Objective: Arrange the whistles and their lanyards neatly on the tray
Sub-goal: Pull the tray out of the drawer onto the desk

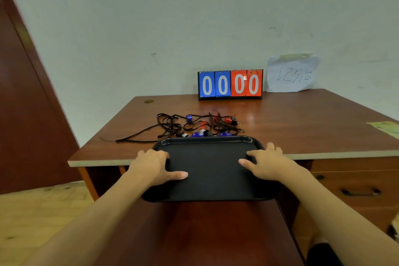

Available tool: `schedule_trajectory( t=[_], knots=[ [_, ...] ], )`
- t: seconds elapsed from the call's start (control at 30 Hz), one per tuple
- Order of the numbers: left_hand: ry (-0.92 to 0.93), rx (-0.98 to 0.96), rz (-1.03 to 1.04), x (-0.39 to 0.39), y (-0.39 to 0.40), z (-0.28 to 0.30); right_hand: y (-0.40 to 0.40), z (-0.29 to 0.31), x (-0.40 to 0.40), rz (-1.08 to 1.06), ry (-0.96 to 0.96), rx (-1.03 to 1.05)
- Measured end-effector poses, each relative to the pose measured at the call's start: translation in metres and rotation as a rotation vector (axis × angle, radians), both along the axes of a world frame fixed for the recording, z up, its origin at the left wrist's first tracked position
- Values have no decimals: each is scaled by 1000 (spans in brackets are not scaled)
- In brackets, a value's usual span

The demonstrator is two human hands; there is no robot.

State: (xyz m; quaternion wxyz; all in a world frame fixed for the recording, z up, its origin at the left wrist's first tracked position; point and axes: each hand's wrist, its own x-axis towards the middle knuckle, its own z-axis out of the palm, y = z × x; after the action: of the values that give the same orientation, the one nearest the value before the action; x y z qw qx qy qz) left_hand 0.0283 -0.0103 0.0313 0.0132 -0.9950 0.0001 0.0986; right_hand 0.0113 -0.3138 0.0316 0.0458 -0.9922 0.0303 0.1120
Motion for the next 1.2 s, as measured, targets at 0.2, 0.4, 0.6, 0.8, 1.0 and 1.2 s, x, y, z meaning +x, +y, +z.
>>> schedule_trajectory(
  t=[0.2,0.4,0.6,0.8,1.0,1.2],
  knots=[
    [22,-12,37,37,-3,-3,1,-9,44,-11,-17,-13],
    [35,7,56,75,-7,-4,-5,-18,85,18,-50,-13],
    [53,59,69,96,-17,3,-11,-24,112,48,-85,13],
    [31,91,39,103,-18,2,-8,-30,114,11,-129,-25],
    [-42,143,-74,108,-6,0,-12,-46,124,48,-137,-102],
    [-384,-157,-288,177,10,25,8,-25,107,-32,-141,-175]
  ],
)
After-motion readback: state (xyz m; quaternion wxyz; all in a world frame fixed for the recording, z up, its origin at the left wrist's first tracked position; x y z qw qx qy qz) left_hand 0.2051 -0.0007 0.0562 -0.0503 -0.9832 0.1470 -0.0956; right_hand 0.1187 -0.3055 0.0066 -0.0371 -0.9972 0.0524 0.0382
